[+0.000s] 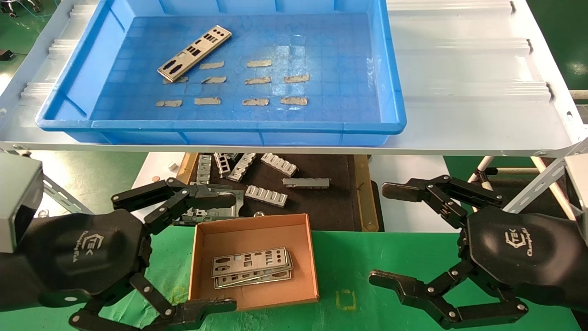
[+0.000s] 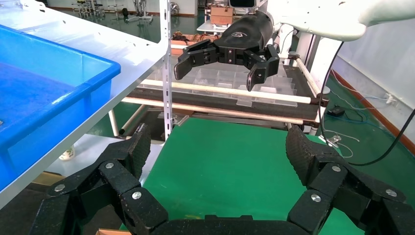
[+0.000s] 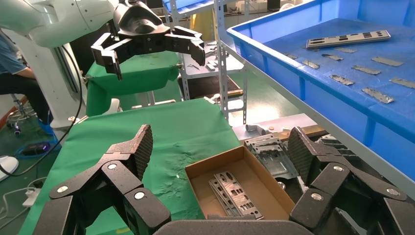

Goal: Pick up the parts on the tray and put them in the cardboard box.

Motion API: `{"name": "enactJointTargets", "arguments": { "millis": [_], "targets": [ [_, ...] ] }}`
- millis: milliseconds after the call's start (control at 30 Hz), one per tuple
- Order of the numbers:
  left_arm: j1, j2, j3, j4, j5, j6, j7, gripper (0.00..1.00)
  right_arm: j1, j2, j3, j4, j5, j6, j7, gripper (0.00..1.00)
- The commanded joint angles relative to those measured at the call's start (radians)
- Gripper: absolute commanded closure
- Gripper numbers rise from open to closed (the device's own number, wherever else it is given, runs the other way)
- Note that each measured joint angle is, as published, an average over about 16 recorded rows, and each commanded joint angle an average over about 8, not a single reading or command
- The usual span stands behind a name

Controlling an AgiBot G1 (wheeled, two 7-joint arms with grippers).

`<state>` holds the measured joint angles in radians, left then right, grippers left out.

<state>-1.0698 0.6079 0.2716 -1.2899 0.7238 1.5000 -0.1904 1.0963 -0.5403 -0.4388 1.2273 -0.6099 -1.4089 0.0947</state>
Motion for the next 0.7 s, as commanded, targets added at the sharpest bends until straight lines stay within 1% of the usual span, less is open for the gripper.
{"name": "enactJointTargets", "arguments": {
  "millis": [33,700],
  "targets": [
    [-0.001,0.001,0.002,0.001,0.002,-0.001,0.001,0.0,0.0,0.0,0.0,0.0,0.0,0.0,0.0,0.0],
    [-0.004,0.003,0.008,0.006,0.007,-0.004,0.003,0.0,0.0,0.0,0.0,0.0,0.0,0.0,0.0,0.0]
  ]
}}
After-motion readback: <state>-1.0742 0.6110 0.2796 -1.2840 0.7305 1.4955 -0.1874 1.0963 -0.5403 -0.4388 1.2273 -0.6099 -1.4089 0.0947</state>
